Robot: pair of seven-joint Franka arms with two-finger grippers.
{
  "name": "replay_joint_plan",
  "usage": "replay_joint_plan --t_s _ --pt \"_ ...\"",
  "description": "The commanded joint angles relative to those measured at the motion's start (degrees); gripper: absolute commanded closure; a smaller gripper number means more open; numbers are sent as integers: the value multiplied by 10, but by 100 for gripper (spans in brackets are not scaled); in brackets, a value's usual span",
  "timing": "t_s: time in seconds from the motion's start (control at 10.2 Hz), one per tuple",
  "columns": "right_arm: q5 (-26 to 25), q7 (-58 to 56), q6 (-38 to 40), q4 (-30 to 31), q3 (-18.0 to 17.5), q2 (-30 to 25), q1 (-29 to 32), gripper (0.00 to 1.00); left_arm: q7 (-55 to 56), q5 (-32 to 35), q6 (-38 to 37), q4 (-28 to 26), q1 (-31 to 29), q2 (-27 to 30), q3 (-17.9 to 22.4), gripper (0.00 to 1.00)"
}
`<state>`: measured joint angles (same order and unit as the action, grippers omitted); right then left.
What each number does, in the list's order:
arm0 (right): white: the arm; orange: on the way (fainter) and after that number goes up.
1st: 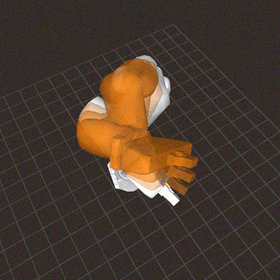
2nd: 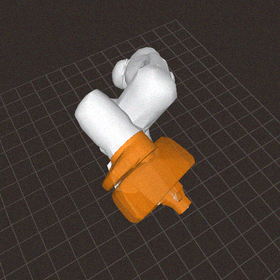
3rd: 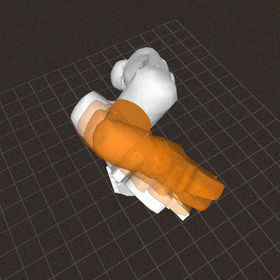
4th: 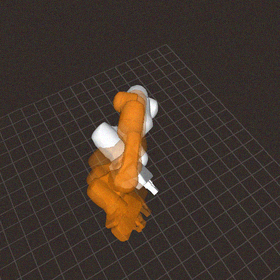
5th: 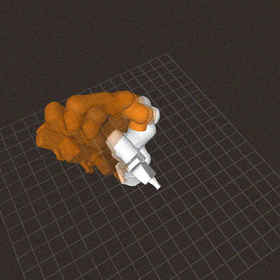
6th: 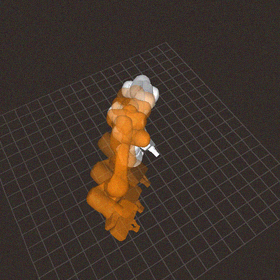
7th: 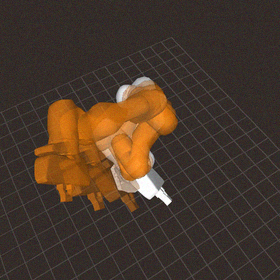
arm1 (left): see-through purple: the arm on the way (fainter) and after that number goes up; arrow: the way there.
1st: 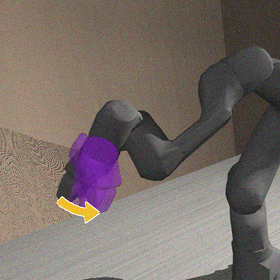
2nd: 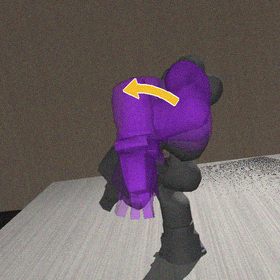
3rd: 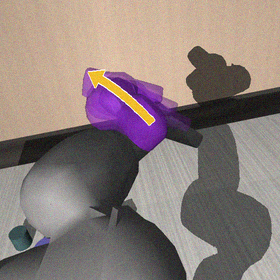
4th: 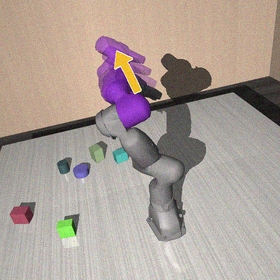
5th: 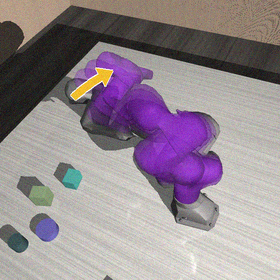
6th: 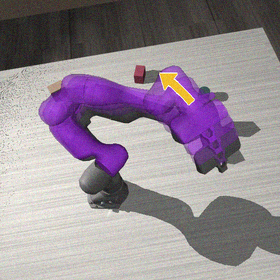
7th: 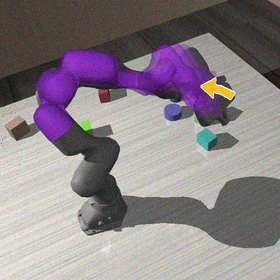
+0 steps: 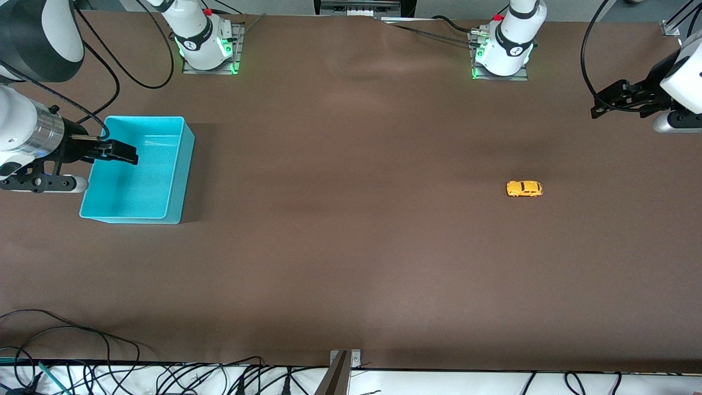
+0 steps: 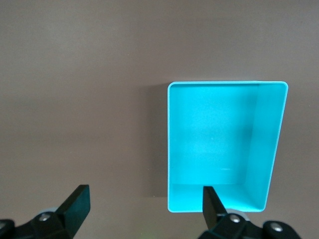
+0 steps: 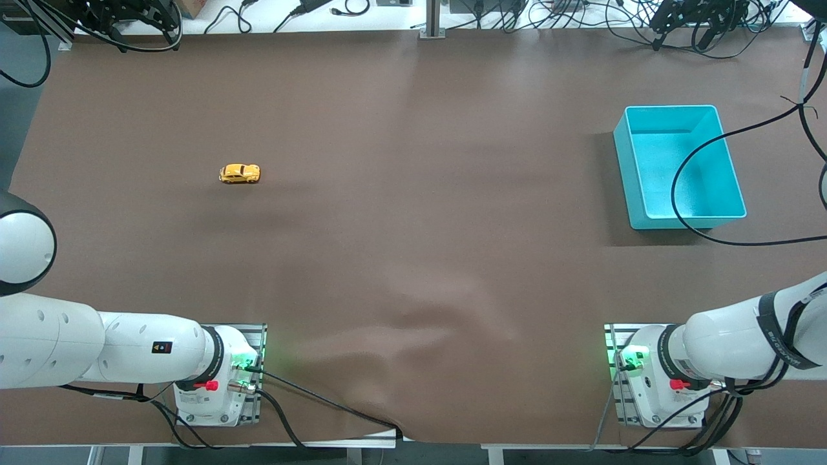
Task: Wind up and store yellow beetle car
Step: 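Reach the left gripper over the yellow beetle car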
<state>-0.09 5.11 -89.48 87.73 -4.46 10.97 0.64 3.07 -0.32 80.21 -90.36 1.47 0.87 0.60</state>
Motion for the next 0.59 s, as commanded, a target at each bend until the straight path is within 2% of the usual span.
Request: replay_joint_plan --t_s 0.0,0.49 --pt "10 9 10 -8 -3 2 2 0 -3 15 24 -26 -5 -15 0 0" --pt "10 9 10 -8 -3 2 2 0 -4 21 94 -111 -25 -13 -1 0"
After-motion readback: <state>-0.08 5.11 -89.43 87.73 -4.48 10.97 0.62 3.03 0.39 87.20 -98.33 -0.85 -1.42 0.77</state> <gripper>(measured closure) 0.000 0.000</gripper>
